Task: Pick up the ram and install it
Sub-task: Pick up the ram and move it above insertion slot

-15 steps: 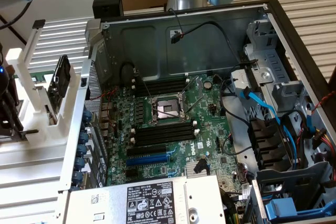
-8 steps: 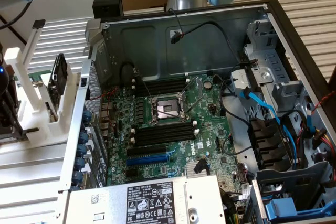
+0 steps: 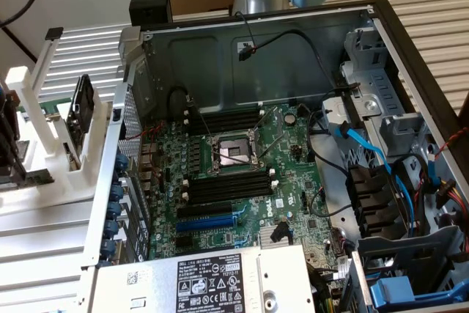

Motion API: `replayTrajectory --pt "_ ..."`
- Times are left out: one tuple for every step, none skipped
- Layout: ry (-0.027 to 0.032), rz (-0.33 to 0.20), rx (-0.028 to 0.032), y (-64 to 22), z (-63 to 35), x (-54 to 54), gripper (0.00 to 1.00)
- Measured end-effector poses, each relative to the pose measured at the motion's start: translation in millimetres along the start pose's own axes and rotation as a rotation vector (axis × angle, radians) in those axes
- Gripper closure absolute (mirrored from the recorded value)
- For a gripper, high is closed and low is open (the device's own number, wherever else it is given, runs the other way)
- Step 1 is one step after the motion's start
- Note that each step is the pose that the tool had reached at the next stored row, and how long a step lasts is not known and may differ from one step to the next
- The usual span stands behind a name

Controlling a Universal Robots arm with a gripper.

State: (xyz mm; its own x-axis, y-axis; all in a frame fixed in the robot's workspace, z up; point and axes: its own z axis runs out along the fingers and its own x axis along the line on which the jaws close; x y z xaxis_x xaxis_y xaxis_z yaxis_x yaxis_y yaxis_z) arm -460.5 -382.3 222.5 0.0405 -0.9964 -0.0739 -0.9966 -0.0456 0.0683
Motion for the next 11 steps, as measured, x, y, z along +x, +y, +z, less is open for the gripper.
replayTrajectory --pt "-0.0001 0.0 0.0002 0.4 -4.5 -0.4 0.87" --pt "-0.0001 0.001 0.0002 0.7 -8.5 -0.6 0.87" --pt "-0.0002 0.001 0.0003 1.2 -13.3 -1.1 0.87" --pt "-0.0002 0.002 0.0004 1.6 -17.6 -1.5 0.87" --pt "-0.0002 0.003 0.0003 2.0 -22.1 -1.9 0.87" --pt "-0.0003 0.003 0.0004 2.4 -26.3 -2.3 0.87" --pt "-0.0004 0.004 0.0005 2.8 -30.5 -2.6 0.88" --pt "-0.0004 0.005 0.0005 3.3 -34.3 -2.9 0.88" --pt "-0.0005 0.007 0.0006 3.8 -37.5 -3.2 0.88" --pt "-0.0006 0.008 0.0008 4.1 -40.7 -3.4 0.88" --pt "-0.0007 0.01 0.0009 4.5 -44.8 -3.8 0.88"
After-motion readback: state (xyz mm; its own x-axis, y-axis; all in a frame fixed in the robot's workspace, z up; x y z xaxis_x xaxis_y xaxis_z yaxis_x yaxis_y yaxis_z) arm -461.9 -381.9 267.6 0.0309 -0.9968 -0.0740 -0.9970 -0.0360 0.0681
